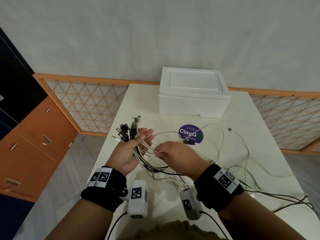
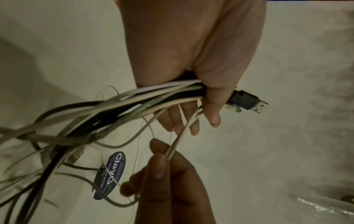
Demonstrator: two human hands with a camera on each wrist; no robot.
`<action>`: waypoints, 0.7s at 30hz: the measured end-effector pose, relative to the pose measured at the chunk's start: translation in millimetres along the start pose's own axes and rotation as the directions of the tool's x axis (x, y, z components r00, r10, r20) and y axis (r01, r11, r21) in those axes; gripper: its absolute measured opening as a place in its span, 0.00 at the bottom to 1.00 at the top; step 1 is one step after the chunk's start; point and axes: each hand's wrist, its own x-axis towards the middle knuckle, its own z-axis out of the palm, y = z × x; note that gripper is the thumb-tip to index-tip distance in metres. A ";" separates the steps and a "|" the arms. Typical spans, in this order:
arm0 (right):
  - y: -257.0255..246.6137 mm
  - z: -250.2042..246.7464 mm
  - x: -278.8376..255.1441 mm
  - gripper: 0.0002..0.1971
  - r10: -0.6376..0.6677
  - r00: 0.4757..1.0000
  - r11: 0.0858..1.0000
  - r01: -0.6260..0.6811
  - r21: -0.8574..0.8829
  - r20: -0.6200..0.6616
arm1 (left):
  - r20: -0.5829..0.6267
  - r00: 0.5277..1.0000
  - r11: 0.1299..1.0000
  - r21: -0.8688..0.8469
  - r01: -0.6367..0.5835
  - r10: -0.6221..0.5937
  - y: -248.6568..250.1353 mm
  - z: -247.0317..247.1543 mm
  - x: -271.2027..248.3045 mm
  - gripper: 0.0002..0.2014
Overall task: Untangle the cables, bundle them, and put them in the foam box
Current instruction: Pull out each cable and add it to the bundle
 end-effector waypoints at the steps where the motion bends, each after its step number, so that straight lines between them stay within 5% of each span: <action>1: 0.6 -0.4 -0.8 0.14 -0.006 1.000 1.000 0.005 0.019 0.007 | 0.007 1.000 1.000 -0.014 0.000 0.000 -0.5 0.1 -0.4 0.08; 9: 26.1 -4.3 -14.0 0.21 0.055 0.995 0.999 -0.054 0.006 -0.083 | -0.063 0.996 0.994 -0.077 -0.074 0.069 0.3 -3.9 7.3 0.19; 16: 36.6 -5.5 -20.2 0.17 0.140 0.979 0.990 -0.139 0.016 -0.148 | -0.087 0.991 0.990 -0.085 -0.113 0.106 -0.2 -6.3 11.9 0.21; 21: 56.6 -26.1 -35.3 0.25 0.180 0.983 0.953 -0.179 -0.244 -0.020 | -0.180 0.968 0.975 -0.107 -0.196 0.175 8.5 -22.5 17.0 0.13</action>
